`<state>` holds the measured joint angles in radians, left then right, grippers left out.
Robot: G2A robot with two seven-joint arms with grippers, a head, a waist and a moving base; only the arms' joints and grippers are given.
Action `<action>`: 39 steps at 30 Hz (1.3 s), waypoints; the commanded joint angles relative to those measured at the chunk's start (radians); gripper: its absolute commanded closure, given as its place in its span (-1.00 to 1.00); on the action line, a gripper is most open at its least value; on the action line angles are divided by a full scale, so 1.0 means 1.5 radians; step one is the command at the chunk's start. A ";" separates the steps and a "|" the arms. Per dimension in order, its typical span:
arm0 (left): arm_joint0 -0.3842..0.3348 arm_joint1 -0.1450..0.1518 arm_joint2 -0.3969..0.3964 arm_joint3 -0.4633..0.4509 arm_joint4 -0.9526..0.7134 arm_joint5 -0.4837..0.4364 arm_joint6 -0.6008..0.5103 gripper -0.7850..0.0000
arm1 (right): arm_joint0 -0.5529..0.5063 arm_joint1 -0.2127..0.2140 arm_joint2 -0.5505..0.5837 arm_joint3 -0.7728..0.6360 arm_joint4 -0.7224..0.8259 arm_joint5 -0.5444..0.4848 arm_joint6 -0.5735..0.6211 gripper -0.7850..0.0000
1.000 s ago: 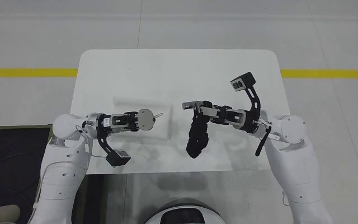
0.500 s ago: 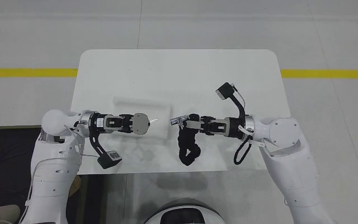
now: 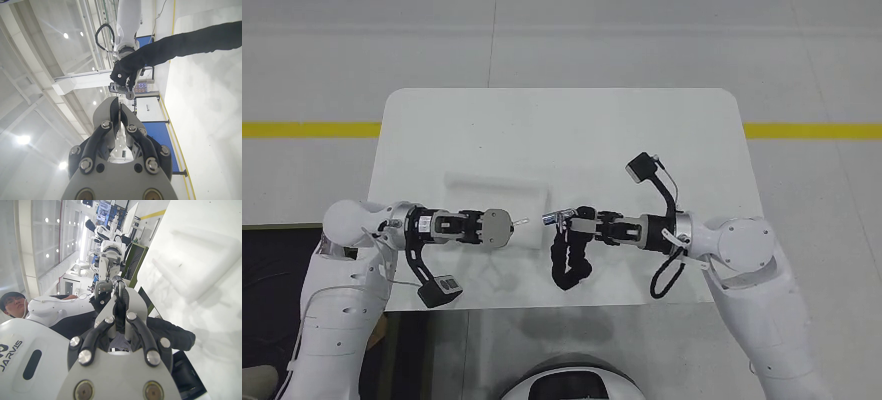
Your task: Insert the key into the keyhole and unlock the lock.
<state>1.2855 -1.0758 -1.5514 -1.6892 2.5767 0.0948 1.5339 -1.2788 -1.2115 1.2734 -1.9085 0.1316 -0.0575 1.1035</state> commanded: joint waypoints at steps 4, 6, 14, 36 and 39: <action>0.010 0.009 0.016 -0.019 0.024 -0.004 0.001 1.00 | 0.012 0.001 -0.008 0.008 0.017 0.004 0.011 1.00; 0.008 0.012 0.016 -0.016 0.034 0.001 0.001 1.00 | 0.017 0.001 -0.010 0.012 0.022 0.002 0.011 1.00; 0.002 0.018 0.016 -0.007 0.010 -0.006 -0.008 1.00 | 0.024 0.002 -0.028 0.012 0.004 -0.002 -0.002 1.00; -0.006 0.034 0.029 0.005 0.006 -0.010 -0.022 1.00 | 0.035 0.003 -0.055 0.023 -0.006 -0.020 -0.026 1.00; -0.007 0.036 0.031 0.007 0.008 -0.011 -0.023 1.00 | 0.036 0.002 -0.059 0.026 -0.007 -0.023 -0.026 1.00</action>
<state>1.2755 -1.0230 -1.5060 -1.6799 2.5885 0.0794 1.4996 -1.2255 -1.2079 1.1866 -1.8703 0.1221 -0.0917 1.0628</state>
